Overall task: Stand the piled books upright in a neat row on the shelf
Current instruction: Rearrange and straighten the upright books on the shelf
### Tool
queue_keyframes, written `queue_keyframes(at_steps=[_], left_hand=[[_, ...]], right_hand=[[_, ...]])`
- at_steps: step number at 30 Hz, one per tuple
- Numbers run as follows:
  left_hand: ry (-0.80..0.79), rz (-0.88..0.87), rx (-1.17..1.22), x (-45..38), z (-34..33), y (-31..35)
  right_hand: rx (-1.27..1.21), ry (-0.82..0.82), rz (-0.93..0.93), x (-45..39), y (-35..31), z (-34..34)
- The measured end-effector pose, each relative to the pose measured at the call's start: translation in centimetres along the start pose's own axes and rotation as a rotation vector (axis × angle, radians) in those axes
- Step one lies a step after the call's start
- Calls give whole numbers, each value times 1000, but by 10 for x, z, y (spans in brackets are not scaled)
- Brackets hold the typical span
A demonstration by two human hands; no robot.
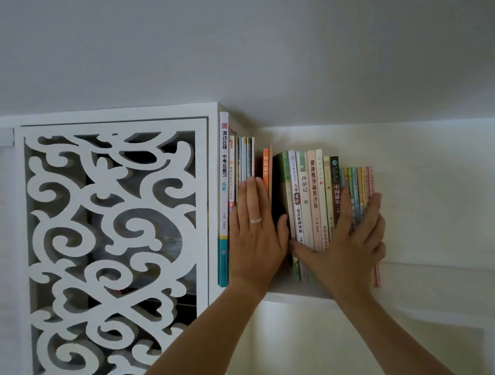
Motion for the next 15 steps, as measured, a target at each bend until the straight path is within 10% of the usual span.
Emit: queue_keyframes(at_steps=[15], left_hand=[[77, 212, 351, 4, 4, -3]], right_hand=[[-16, -2, 74, 6, -14, -6]])
Point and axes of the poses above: each hand's wrist, its own x-axis away from the middle knuckle, its own z-axis out of the back of the hand, y = z × x, the point moved 1 cm from there along -x, towards the middle knuckle, and after that the axes turned 13 degrees about y, right-handed, at the moved point
